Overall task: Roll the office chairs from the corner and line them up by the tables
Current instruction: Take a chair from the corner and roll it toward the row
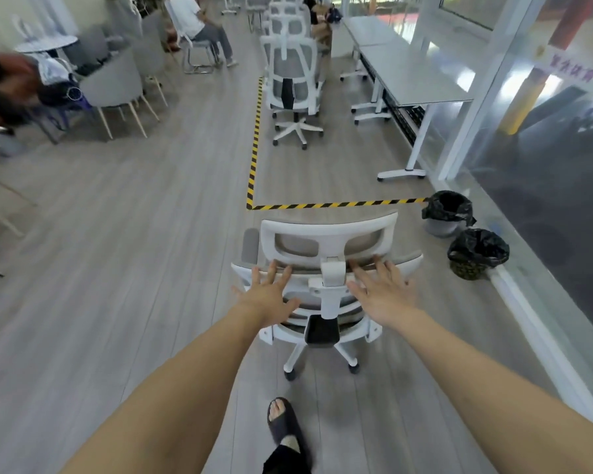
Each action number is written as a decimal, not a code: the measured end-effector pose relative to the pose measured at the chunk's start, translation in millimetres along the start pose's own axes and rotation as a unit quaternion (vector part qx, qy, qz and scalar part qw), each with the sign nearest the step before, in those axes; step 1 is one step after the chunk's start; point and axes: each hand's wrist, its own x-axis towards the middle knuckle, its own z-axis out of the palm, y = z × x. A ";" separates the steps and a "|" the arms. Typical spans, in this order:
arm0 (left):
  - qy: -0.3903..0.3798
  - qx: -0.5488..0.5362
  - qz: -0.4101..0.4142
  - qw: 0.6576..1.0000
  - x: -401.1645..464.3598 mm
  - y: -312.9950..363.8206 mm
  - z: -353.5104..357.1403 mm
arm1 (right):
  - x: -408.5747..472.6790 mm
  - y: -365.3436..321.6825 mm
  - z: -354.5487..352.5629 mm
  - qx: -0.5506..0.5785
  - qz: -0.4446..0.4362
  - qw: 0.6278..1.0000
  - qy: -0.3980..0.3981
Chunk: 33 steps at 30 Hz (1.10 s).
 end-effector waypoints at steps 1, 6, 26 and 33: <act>-0.002 0.001 0.000 1.000 20.8 -8.9 -14.3 | 22.1 -9.3 -6.7 -0.003 0.001 1.000 -0.001; -0.040 -0.014 -0.004 0.999 119.5 -53.9 -89.0 | 131.8 -57.5 -52.0 -0.051 0.001 0.999 -0.020; -0.022 -0.057 0.001 0.998 513.0 -183.4 -313.2 | 594.2 -160.6 -170.1 -0.054 -0.022 0.998 -0.011; -0.033 -0.007 -0.030 0.999 654.0 -209.3 -409.7 | 761.6 -198.9 -217.7 0.003 -0.021 0.999 -0.028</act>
